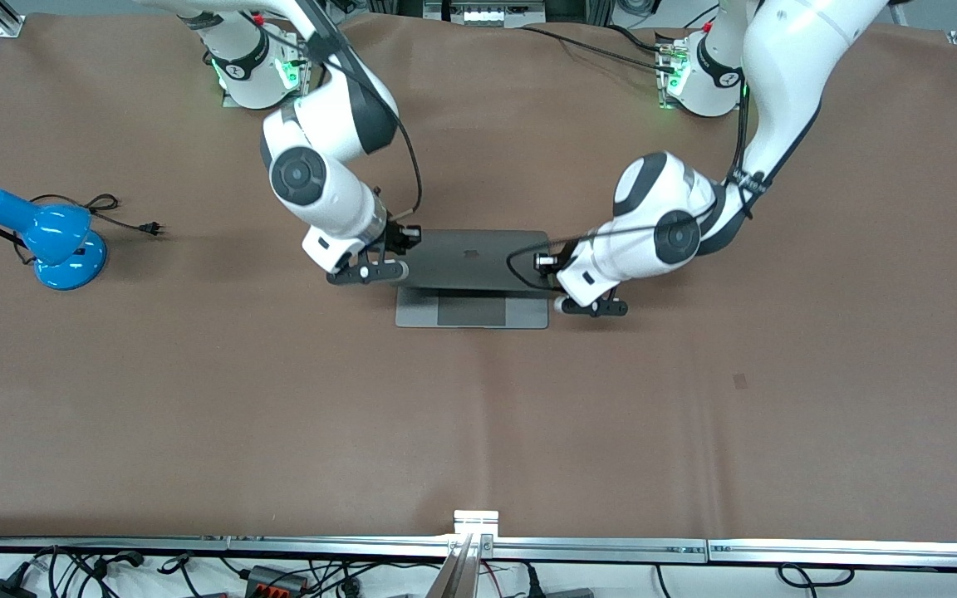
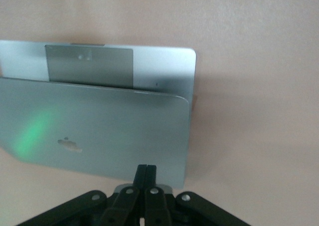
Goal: Close laptop with both arms from behind
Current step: 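Press the closed lid flat with the right gripper and the left gripper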
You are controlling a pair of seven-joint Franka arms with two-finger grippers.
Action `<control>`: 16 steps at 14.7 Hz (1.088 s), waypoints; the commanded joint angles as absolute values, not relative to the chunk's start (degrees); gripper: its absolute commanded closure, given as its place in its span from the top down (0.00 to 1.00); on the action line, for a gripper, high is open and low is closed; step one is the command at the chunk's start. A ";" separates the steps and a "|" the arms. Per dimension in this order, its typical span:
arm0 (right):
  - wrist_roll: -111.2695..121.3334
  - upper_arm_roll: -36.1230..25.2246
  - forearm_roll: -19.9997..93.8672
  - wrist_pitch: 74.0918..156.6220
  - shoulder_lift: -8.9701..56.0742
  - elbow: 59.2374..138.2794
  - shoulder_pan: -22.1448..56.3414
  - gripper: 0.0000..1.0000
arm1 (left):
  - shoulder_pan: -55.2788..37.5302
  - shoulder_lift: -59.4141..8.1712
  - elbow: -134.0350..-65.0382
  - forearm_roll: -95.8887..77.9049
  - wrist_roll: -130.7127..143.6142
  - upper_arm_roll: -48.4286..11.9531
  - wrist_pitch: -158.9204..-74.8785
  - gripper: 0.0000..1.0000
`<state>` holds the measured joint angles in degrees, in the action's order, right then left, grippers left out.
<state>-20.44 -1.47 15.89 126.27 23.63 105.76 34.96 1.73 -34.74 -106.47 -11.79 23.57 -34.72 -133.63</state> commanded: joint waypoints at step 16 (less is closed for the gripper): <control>-20.74 -1.41 13.36 127.79 41.92 93.16 34.80 0.00 | -13.54 -41.85 -98.87 -3.87 25.93 -21.09 -136.24 0.00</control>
